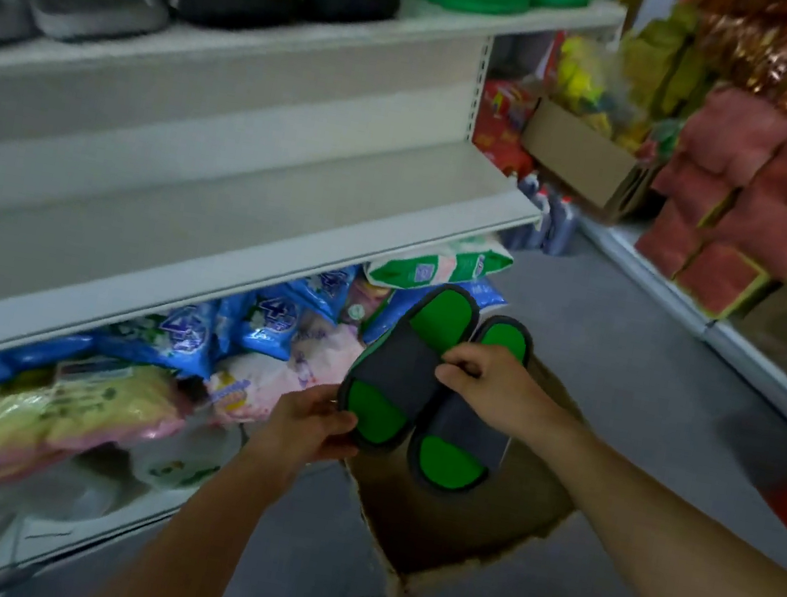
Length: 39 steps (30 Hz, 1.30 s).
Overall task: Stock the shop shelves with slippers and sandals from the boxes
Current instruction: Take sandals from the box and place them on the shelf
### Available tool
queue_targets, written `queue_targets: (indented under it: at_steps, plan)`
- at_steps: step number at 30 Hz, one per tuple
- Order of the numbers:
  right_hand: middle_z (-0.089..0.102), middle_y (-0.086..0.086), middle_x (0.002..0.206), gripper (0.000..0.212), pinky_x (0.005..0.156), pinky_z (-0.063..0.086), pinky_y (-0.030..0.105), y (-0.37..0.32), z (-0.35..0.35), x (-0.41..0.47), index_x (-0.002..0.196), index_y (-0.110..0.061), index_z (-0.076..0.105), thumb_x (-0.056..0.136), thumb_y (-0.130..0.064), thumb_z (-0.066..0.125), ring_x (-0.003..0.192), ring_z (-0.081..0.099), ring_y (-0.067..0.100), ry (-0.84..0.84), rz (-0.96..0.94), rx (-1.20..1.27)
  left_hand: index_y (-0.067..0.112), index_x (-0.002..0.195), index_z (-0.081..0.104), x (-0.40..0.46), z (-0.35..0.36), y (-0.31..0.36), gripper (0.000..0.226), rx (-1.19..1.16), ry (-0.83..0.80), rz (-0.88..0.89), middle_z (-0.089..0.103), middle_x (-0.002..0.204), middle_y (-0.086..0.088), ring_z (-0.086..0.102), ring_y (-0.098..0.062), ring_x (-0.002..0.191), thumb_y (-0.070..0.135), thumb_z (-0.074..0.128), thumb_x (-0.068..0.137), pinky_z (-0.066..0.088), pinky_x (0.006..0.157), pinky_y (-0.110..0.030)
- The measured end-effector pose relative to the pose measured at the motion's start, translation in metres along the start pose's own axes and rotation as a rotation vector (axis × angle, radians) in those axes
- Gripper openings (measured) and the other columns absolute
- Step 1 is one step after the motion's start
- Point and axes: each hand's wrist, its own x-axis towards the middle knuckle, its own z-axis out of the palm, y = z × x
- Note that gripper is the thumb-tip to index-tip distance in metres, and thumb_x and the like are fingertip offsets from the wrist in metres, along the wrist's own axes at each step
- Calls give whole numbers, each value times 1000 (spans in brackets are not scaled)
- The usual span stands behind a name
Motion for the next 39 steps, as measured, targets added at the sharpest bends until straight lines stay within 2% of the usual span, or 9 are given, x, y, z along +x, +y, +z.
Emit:
queue_targets:
  at_steps: [3, 8, 15, 20, 22, 25, 28, 33, 39]
  plan:
    - [52, -18, 71, 13, 59, 31, 12, -42, -1, -23, 96, -16, 67, 93, -26, 60, 65, 48, -3, -54, -89, -54, 3, 107, 65, -55, -13, 1, 24, -88, 51, 47, 69, 95, -20, 70, -33, 85, -8, 58, 86, 59, 79, -42]
    - [59, -17, 74, 7, 63, 37, 14, -121, 14, -47, 82, -23, 65, 89, -23, 65, 68, 52, -3, -127, -251, -123, 5, 99, 66, -139, -50, 3, 21, -204, 110, 141, 71, 85, -13, 72, -23, 73, -9, 56, 87, 59, 61, -29]
    - [68, -7, 89, 7, 72, 42, 21, -249, 77, -63, 86, -21, 68, 90, -25, 64, 85, 61, 9, -295, -459, -214, 2, 126, 53, -234, -141, -3, 41, -194, 341, 308, 67, 101, -15, 69, -27, 82, -7, 61, 87, 59, 67, -37]
    - [70, -1, 88, 15, 74, 47, 26, -350, 156, -75, 88, -12, 71, 88, -26, 65, 82, 62, 12, -365, -606, -308, 32, 132, 41, -305, -224, -10, 67, 170, 529, 569, 57, 114, 3, 68, -4, 78, -8, 64, 83, 57, 66, -24]
    - [69, 1, 84, 17, 72, 47, 28, -392, 196, -82, 87, -11, 70, 87, -27, 65, 76, 60, 12, -389, -656, -344, 36, 135, 41, -333, -270, -20, 69, 434, 614, 625, 42, 134, 4, 63, -4, 101, 10, 73, 80, 57, 77, -25]
    - [64, -2, 74, 18, 69, 45, 30, -459, 266, -95, 82, -11, 69, 86, -28, 65, 67, 55, 10, -437, -727, -370, 39, 138, 41, -378, -351, -38, 76, 672, 672, 636, 30, 144, 8, 45, -7, 126, 38, 76, 71, 49, 97, -29]
    - [60, -9, 68, 16, 66, 44, 30, -526, 338, -112, 78, -18, 67, 86, -32, 64, 64, 53, 7, -476, -788, -396, 34, 140, 42, -425, -429, -55, 81, 726, 751, 598, 30, 146, 7, 42, -9, 129, 34, 82, 70, 41, 105, -28]
    - [57, -10, 59, 15, 64, 45, 31, -624, 449, -136, 73, -19, 67, 83, -31, 66, 58, 51, 5, -477, -867, -376, 38, 139, 41, -494, -548, -74, 78, 730, 849, 564, 29, 143, 14, 52, -13, 116, 32, 81, 72, 47, 98, -29]
    - [65, -9, 71, 16, 70, 49, 32, -723, 533, -146, 75, -19, 69, 82, -33, 66, 70, 59, 9, -449, -922, -359, 37, 142, 39, -545, -660, -68, 81, 753, 918, 584, 29, 146, 15, 50, -3, 113, 34, 81, 73, 46, 96, -20]
